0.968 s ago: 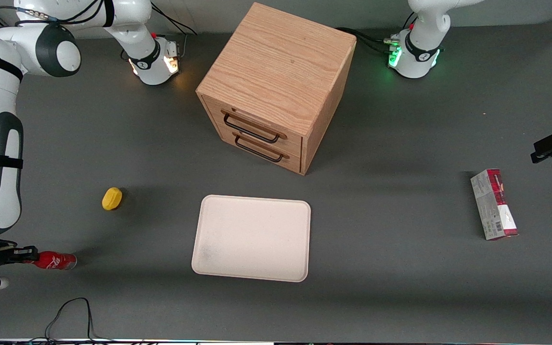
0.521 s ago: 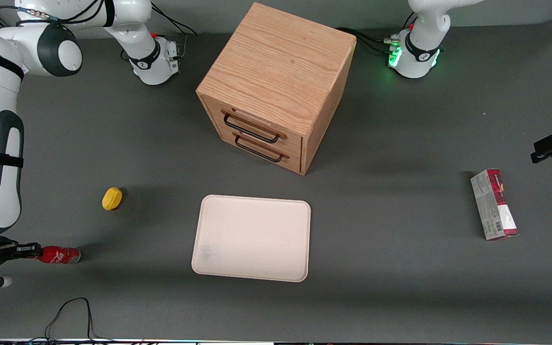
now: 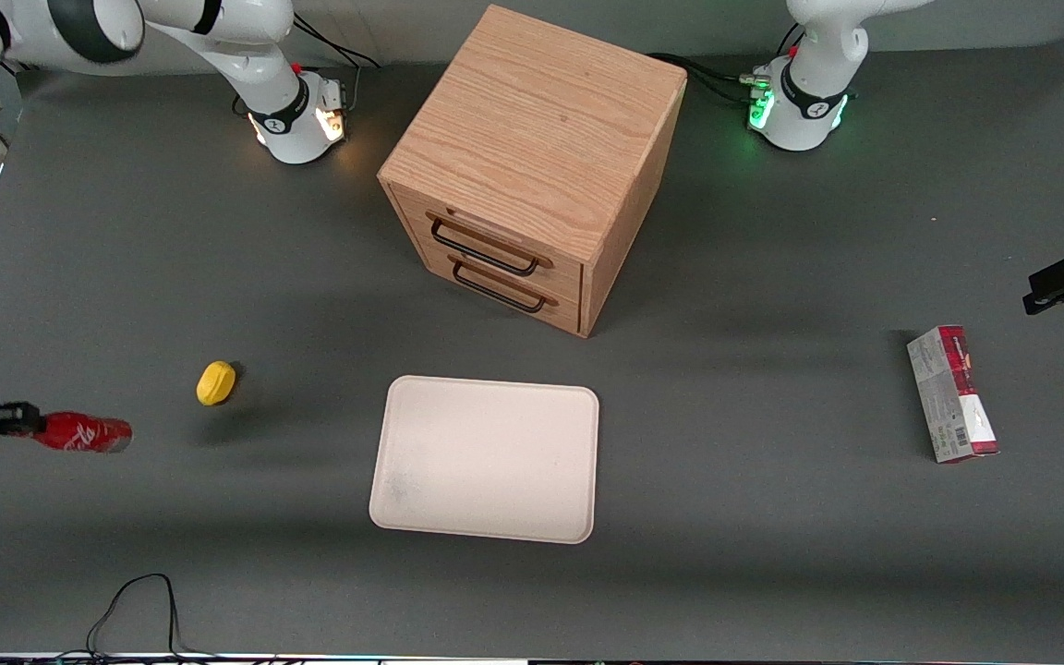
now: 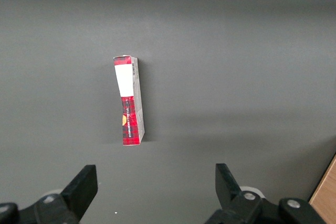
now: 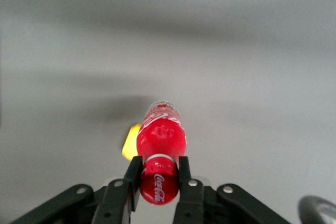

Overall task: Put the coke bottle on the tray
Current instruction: 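Lift the bottle and carry it over the cream tray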

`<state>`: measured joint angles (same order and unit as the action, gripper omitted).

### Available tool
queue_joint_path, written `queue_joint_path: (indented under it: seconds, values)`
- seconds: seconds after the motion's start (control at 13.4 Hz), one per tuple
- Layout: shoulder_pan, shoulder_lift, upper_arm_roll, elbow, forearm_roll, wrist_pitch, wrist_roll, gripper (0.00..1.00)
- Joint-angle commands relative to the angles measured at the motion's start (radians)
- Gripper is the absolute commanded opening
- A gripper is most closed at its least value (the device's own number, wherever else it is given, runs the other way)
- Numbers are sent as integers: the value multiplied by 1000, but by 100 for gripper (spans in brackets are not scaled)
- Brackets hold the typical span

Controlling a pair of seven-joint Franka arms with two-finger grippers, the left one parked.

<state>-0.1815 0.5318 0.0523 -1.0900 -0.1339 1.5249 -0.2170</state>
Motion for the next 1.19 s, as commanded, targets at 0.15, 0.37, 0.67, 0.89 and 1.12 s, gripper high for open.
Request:
queue_joint_path:
  seconds: [0.15,0.37,0.67,0.89,1.12]
  values:
    - [2,-375,-6,-454,17,75,18,0]
    - [2,-430,-8,-524,34,95,18,0]
    - [4,-429,0,-515,62,86,28,0]
    - [45,-406,8,-473,88,78,103,0]
    - [140,-317,11,-386,114,78,282,0]
